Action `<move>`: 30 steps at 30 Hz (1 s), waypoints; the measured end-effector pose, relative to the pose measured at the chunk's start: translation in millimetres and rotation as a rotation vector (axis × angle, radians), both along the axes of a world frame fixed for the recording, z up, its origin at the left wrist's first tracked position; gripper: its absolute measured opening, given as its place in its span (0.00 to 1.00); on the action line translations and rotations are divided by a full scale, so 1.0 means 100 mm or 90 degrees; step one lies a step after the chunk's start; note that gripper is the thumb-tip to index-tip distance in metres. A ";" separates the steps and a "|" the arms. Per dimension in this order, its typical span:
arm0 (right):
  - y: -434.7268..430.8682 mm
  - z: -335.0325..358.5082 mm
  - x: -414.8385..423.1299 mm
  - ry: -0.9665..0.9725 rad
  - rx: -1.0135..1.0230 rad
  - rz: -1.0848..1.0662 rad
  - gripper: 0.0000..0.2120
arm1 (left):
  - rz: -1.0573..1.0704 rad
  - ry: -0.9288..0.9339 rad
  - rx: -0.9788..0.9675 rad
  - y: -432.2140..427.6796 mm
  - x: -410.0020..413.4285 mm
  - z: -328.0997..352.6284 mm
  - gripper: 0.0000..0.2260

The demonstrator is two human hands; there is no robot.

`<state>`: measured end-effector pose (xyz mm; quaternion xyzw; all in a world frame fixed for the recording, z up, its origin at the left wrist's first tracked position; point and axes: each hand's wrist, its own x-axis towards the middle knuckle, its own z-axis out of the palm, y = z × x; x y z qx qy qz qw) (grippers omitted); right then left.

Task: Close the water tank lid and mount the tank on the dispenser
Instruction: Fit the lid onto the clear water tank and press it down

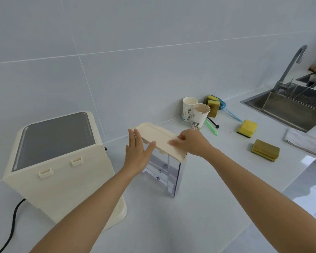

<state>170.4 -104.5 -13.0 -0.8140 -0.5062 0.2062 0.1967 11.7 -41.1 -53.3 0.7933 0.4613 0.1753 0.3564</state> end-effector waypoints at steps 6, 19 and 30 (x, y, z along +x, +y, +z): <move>-0.12 0.01 -0.27 -0.128 -0.055 -0.004 0.24 | 0.006 -0.143 -0.147 0.09 0.15 0.14 0.34; -0.24 0.15 -0.46 -0.145 -0.040 0.024 0.25 | -0.104 -0.077 -0.178 0.31 0.05 0.29 0.18; 0.51 0.24 -0.20 0.000 0.054 0.146 0.22 | -0.115 0.224 0.197 -0.44 0.16 0.35 0.38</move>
